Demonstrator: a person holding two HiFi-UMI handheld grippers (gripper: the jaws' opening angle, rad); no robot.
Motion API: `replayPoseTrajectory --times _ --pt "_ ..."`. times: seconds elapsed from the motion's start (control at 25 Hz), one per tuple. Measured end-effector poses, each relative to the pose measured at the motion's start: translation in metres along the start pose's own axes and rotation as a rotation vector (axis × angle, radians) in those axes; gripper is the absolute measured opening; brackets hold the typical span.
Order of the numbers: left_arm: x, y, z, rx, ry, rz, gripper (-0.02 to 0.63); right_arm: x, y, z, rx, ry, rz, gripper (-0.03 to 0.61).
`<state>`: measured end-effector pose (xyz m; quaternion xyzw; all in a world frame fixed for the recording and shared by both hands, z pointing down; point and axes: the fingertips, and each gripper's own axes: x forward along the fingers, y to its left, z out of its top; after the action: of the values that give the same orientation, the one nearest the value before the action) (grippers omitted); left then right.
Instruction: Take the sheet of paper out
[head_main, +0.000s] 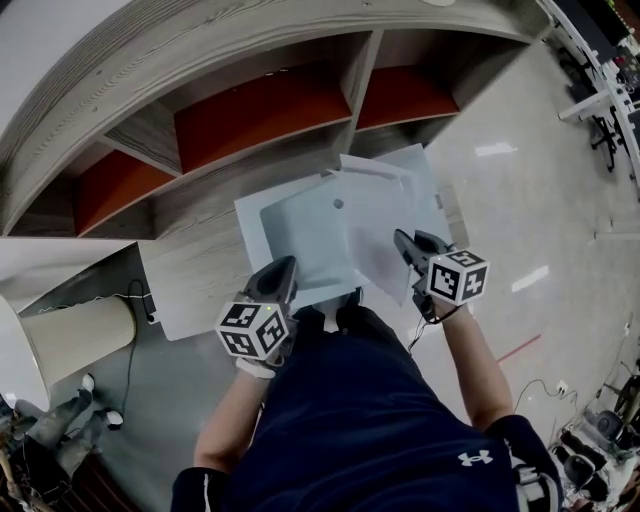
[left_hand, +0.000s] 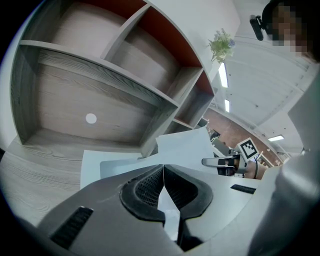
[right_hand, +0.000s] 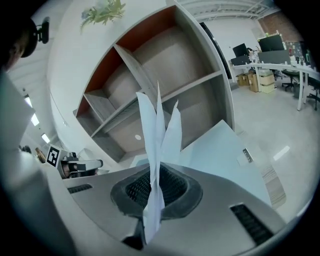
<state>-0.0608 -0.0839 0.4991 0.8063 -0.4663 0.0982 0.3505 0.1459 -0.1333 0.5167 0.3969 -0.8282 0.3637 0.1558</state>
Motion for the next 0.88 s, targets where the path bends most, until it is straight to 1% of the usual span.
replayPoseTrajectory --times 0.2,0.4,0.68,0.88 --pt "-0.001 -0.002 0.003 0.001 -0.011 0.001 0.015 -0.02 0.023 0.014 -0.002 -0.061 0.025 0.015" --pt "-0.002 -0.003 0.001 -0.004 -0.01 0.0 0.015 -0.036 0.05 0.028 -0.049 -0.114 0.04 0.015" --pt "-0.006 0.0 0.007 -0.01 -0.027 -0.002 0.015 -0.051 0.096 0.047 -0.109 -0.175 0.135 0.015" --pt "-0.012 0.002 0.014 -0.016 -0.045 0.001 0.015 -0.056 0.118 0.058 -0.152 -0.195 0.17 0.015"
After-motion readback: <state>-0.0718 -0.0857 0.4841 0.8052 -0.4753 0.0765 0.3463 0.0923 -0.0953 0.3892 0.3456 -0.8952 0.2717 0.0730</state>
